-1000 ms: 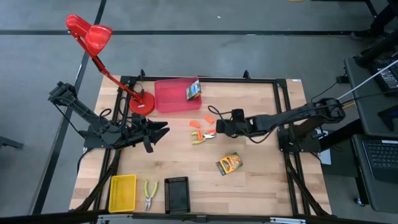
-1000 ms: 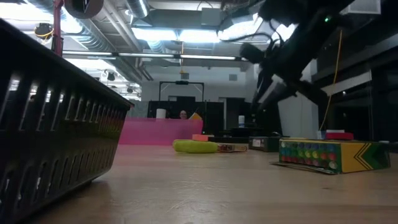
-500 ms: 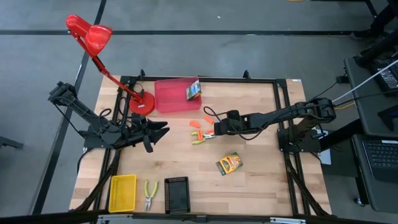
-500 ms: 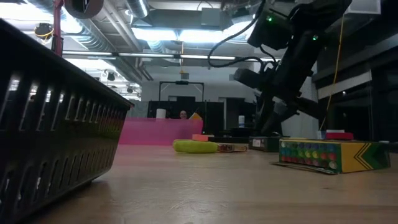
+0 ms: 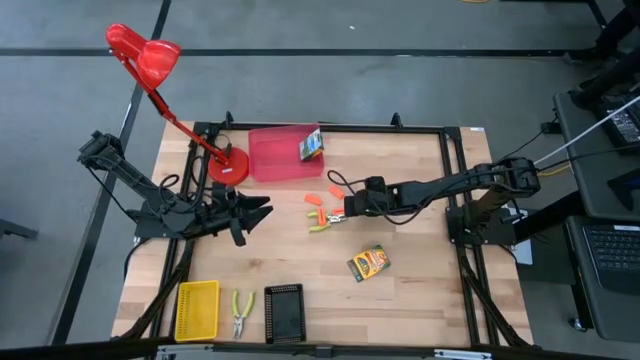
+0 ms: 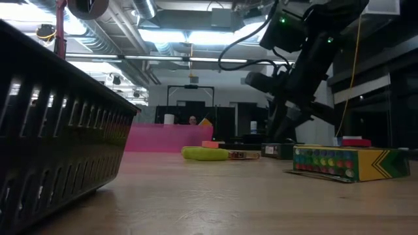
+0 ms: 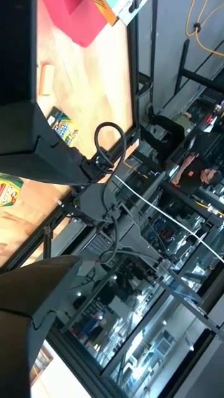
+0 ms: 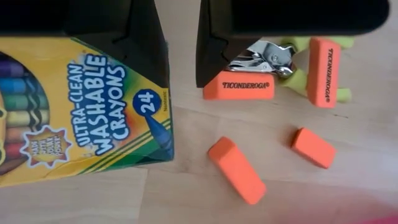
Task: Pick & Place School Supplies
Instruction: Put the crayon box into the red bin
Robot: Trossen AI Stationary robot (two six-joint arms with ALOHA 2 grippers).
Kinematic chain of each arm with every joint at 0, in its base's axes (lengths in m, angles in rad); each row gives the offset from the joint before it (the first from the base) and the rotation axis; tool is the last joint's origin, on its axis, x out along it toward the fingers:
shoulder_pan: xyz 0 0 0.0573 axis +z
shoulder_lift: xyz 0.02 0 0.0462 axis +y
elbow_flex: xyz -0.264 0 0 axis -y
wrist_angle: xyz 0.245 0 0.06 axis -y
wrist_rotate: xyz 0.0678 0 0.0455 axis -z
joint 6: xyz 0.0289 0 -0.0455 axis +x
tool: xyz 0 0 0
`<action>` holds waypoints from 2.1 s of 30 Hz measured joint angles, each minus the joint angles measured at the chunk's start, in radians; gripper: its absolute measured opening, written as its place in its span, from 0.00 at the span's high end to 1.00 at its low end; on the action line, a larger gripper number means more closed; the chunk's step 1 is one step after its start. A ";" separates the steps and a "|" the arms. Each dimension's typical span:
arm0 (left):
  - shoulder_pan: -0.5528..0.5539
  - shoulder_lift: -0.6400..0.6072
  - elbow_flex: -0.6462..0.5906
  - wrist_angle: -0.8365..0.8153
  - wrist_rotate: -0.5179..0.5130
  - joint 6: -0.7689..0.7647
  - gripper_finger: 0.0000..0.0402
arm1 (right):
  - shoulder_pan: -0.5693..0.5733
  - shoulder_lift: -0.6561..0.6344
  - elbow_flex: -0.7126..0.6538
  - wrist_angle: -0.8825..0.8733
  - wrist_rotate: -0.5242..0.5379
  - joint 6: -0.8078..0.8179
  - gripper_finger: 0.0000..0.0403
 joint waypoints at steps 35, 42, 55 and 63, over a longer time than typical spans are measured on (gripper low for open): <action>-0.006 0.000 0.000 0.007 0.021 0.002 0.52 | 0.004 0.382 0.413 -0.118 -0.070 -0.165 0.79; -0.033 0.000 0.000 0.008 0.008 0.009 0.52 | 0.025 0.474 0.563 -0.287 -0.013 -0.229 0.79; -0.055 0.000 0.000 0.007 -0.007 0.017 0.52 | 0.052 0.500 0.560 -0.321 0.053 -0.218 0.79; -0.067 0.000 0.000 0.016 -0.009 0.017 0.52 | 0.039 0.498 0.549 -0.330 0.062 -0.264 0.79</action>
